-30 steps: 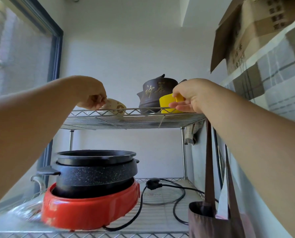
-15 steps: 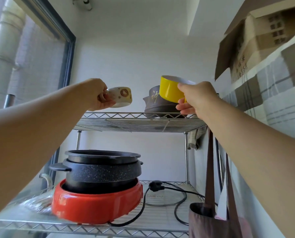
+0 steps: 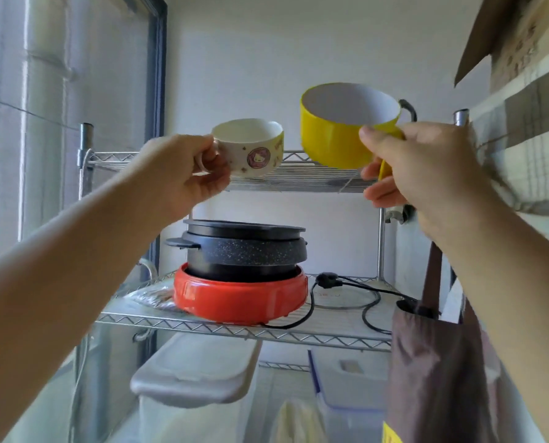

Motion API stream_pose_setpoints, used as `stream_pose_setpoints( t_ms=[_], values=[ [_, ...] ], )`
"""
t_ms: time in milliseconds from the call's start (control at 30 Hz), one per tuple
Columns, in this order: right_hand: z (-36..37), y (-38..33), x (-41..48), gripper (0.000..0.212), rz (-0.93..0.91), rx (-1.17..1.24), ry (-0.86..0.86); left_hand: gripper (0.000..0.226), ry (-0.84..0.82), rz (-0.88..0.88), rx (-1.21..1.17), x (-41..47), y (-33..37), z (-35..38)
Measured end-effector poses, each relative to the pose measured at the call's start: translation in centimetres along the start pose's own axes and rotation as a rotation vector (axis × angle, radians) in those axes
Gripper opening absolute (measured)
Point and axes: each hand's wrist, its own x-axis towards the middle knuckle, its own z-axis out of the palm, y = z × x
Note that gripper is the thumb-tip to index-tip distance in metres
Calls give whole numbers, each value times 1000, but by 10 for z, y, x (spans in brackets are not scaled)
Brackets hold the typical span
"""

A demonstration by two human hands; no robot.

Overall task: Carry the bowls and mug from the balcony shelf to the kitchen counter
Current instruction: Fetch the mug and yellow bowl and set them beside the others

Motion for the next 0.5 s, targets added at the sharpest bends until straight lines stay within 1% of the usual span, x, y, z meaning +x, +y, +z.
stream_pose_setpoints(
  t_ms=[100,167,333,500],
  values=[
    [5,15,-42,27,29,14,-48,25,10,-3,12,-28,-25,-24],
    [8,28,-71,27,80,22,-82,32,25,-9,26,-48,-45,-38],
    [14,71,-143,25,247,13,-133,39,33,-97,34,-101,-100,-73],
    [9,116,-212,26,386,-33,-167,40,84,-149,56,-157,-153,-103]
  ],
)
